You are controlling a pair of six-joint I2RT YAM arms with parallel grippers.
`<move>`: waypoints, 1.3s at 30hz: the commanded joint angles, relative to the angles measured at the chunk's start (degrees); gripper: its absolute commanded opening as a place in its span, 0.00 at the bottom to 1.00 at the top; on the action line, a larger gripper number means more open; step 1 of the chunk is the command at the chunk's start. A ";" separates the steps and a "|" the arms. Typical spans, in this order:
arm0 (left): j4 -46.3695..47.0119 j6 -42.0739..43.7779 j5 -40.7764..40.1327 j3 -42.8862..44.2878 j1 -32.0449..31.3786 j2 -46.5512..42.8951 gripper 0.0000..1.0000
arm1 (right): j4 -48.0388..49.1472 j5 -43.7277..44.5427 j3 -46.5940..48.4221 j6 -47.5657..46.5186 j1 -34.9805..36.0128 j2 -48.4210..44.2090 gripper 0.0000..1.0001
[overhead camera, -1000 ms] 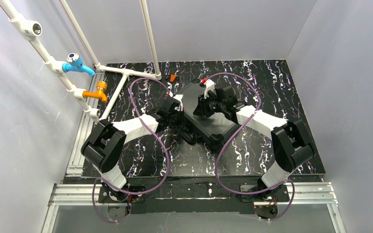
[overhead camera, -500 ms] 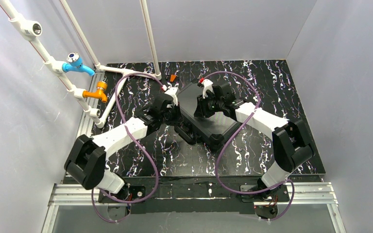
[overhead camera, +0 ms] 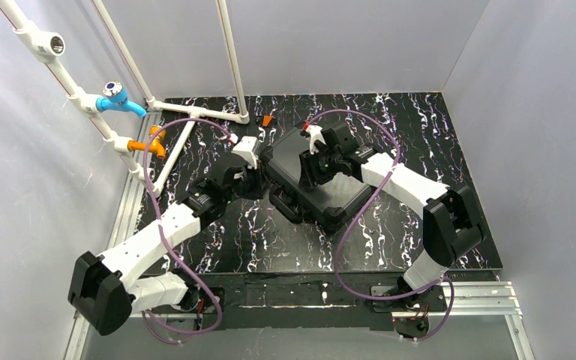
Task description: Pack up texas hold em set
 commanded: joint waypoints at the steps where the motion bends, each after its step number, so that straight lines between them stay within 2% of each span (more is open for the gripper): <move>1: -2.61 2.27 -1.85 -2.20 -0.19 -5.51 0.16 | -3.31 1.03 4.11 -0.11 0.44 -3.06 0.51; 6: -5.08 3.36 -2.41 -3.86 -0.19 -11.43 0.30 | -4.35 1.81 5.97 0.57 0.64 -4.75 0.61; 8: -6.49 3.83 -2.91 -4.30 -0.11 -13.91 0.38 | -4.85 2.31 6.63 0.76 0.79 -5.47 0.64; 11: -8.69 4.67 -3.55 -4.92 -0.14 -18.21 0.56 | -5.84 2.93 7.90 0.97 0.84 -6.41 0.69; 19: -15.04 6.95 -5.15 -6.25 -0.10 -28.72 0.88 | -8.34 5.00 10.96 1.42 0.97 -9.28 0.97; 26: -22.41 8.20 -6.95 -5.73 -0.16 -36.25 0.98 | -10.65 8.05 12.97 1.67 1.05 -11.83 0.98; 33: -27.07 9.42 -10.23 -5.94 -0.15 -40.78 0.98 | -10.64 14.90 12.34 4.31 0.99 -15.56 0.98; 36: -27.52 9.26 -11.33 -6.32 -0.17 -42.22 0.98 | -8.69 16.64 10.01 5.44 0.99 -18.50 0.98; 39: -27.54 9.16 -12.48 -6.47 -0.18 -43.02 0.98 | -5.31 22.27 6.32 7.22 0.99 -22.58 0.98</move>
